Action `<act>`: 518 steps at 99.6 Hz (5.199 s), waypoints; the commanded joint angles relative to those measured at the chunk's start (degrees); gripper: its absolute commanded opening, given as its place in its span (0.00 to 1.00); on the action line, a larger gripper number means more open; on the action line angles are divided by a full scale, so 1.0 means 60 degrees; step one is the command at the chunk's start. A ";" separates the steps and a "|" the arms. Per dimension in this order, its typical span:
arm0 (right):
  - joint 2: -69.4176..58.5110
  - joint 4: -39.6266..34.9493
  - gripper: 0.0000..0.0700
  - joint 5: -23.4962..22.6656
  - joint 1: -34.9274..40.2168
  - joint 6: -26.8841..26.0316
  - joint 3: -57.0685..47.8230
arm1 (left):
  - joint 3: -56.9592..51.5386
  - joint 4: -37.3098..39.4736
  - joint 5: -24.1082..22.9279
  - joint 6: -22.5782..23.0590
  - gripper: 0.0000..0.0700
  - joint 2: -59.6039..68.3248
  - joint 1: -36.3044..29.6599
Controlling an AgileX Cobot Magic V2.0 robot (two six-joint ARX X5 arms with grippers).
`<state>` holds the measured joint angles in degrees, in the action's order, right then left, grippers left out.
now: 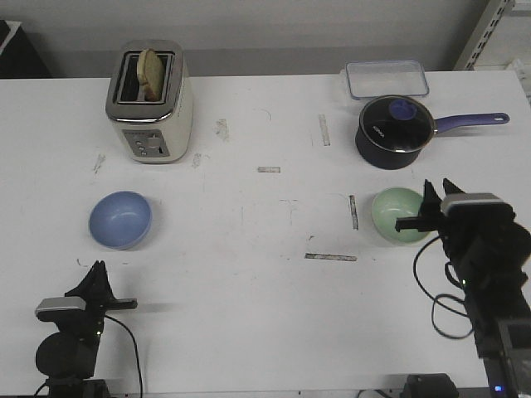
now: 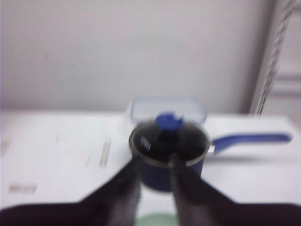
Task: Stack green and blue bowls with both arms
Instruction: 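Reach the right gripper forward and grasp the rim of the pale green bowl, then carry the green bowl with the right gripper toward the table center, then set the green bowl down, release, and withdraw the right gripper, then reach the left gripper to the light blue bowl and grasp its rim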
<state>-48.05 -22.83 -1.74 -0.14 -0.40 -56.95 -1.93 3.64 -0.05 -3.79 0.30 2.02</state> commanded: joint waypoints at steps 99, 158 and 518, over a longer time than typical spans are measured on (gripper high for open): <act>-0.7180 -0.1730 0.00 -0.0754 -0.2659 0.1657 -0.0969 | 0.0200 0.0164 -0.0007 -0.0025 0.00 -0.0011 0.0025; -0.5544 -0.1993 0.00 -0.2630 -0.1133 0.0597 -0.2375 | 0.0200 0.0168 -0.0007 -0.0022 0.00 -0.0011 0.0025; 0.5366 -0.0484 0.00 0.0120 0.0685 0.0459 0.4816 | -0.8961 -0.2481 -0.0040 0.0743 0.00 0.6317 0.0222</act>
<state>-15.53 -26.28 -1.15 3.66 2.96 -28.12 -47.53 -6.31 -0.10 -1.21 31.48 2.59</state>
